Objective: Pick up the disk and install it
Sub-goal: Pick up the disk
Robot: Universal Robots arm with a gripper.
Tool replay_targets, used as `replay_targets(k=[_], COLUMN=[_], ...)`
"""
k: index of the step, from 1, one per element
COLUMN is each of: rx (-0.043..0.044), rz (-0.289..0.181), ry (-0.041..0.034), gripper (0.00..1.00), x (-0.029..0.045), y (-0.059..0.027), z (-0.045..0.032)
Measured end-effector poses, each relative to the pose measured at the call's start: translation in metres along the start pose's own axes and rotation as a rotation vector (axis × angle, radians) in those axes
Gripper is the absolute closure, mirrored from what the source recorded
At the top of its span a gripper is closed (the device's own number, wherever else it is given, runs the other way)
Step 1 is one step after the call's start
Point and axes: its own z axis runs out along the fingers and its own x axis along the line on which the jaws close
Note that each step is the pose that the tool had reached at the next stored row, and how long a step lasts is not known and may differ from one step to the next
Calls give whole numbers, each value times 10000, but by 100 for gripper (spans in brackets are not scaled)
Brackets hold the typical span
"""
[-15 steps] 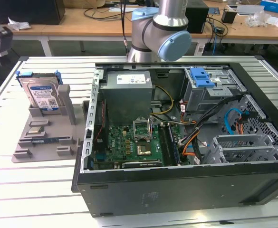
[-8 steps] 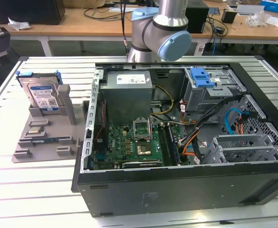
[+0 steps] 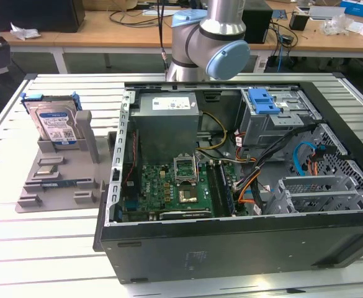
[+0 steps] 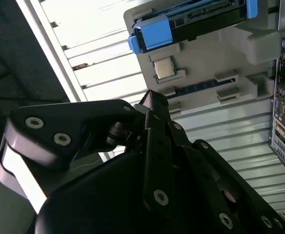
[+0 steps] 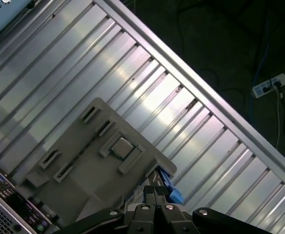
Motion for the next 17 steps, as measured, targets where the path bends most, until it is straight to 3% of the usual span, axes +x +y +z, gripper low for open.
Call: replay_targets(k=[7,11,17], rx=[-16,-99,-147], rz=[883,1805,2524], ry=[-12,53,79], gripper=[89,89,89], x=[0,0,0], y=[0,0,0], z=[1,1,1])
